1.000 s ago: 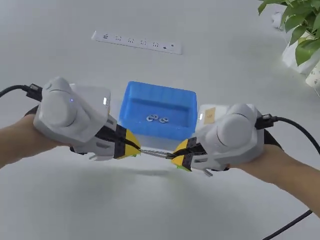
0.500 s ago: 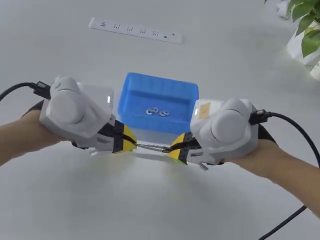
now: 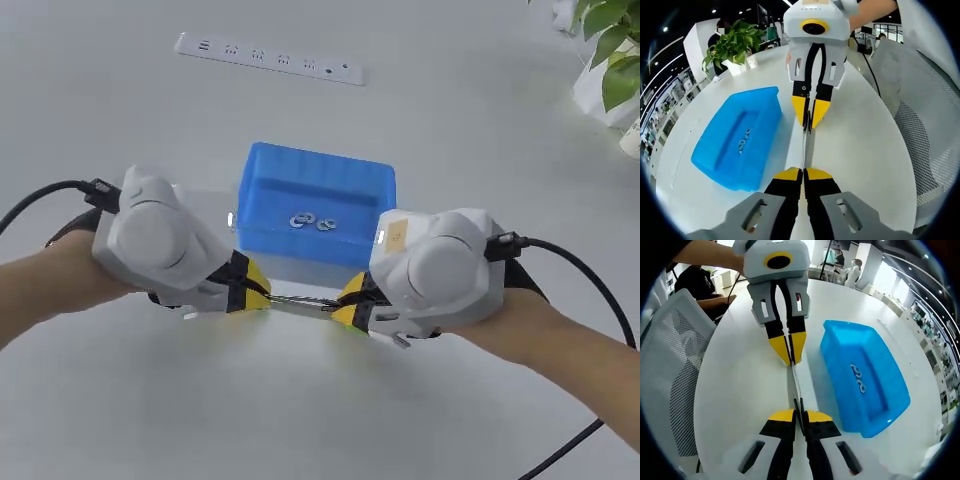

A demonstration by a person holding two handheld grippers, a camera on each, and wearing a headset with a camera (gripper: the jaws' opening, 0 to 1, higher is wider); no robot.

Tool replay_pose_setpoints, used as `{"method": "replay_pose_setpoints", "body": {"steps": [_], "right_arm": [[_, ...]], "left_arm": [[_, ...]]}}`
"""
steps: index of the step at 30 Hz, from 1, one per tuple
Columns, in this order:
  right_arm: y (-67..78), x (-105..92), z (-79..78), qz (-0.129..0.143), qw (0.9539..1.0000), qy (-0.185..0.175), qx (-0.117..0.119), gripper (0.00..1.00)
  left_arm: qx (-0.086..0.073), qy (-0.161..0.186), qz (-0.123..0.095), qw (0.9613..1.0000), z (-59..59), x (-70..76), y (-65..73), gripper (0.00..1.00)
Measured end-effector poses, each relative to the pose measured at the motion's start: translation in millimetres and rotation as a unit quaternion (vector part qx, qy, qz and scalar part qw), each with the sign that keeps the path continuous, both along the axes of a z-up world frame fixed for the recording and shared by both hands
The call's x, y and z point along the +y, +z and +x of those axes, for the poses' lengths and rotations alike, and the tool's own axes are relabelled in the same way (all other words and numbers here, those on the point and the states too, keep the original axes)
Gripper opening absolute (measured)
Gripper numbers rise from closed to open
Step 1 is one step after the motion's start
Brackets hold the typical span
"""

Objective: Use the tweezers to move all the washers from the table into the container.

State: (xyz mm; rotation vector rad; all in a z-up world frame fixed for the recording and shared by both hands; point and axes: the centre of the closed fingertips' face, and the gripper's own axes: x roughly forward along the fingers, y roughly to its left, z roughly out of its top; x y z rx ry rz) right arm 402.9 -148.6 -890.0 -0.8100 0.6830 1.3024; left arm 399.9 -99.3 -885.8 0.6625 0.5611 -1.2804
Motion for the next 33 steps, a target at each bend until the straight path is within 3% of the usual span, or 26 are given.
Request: {"method": "replay_pose_setpoints", "body": {"steps": [20,23,33], "right_arm": [[-0.6,0.1,1.8,-0.019,0.9993,0.018,-0.026,0.11],[-0.7,-0.2,3.1,-0.018,0.9994,0.014,-0.024,0.12],[-0.7,-6.0,5.6,-0.014,0.9997,-0.011,-0.015,0.18]], "left_arm": [[-0.009,-0.006,0.026,0.9996,-0.9,2.0,1.0,0.09],[-0.023,-0.007,0.035,0.9991,0.8,3.5,1.8,0.12],[-0.016,0.022,0.035,0.9990,0.5,13.9,5.6,0.16]]}}
